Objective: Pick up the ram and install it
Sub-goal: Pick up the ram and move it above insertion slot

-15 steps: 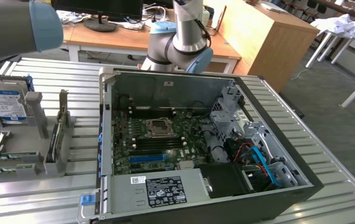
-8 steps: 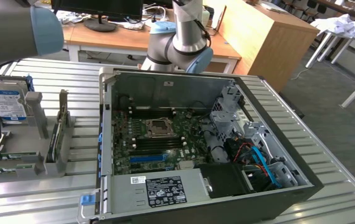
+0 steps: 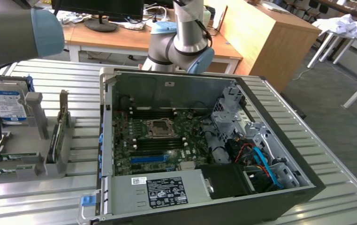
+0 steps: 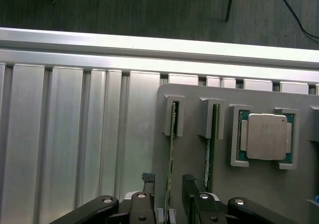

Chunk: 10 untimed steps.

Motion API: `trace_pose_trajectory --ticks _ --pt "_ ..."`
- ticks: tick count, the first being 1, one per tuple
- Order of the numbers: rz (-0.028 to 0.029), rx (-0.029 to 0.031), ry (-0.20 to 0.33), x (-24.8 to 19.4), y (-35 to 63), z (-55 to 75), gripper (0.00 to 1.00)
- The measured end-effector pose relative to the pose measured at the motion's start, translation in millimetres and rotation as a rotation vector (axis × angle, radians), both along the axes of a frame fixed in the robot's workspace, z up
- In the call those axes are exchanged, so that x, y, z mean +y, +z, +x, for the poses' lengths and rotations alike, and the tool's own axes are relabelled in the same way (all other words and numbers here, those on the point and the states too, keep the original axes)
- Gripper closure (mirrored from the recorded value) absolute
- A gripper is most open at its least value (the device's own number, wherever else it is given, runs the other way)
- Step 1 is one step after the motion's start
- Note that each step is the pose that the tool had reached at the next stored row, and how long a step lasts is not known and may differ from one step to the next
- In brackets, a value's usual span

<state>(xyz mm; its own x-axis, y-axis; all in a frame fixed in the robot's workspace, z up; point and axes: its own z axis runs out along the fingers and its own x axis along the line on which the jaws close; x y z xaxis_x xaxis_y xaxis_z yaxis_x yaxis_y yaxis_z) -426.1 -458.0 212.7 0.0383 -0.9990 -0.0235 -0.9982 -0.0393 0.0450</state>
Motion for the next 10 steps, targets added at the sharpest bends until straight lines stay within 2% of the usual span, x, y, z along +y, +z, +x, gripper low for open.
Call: trace_pose_trajectory --ticks 10 --pt "0.0002 -0.0001 0.000 0.0 -0.7 10.0 0.65"
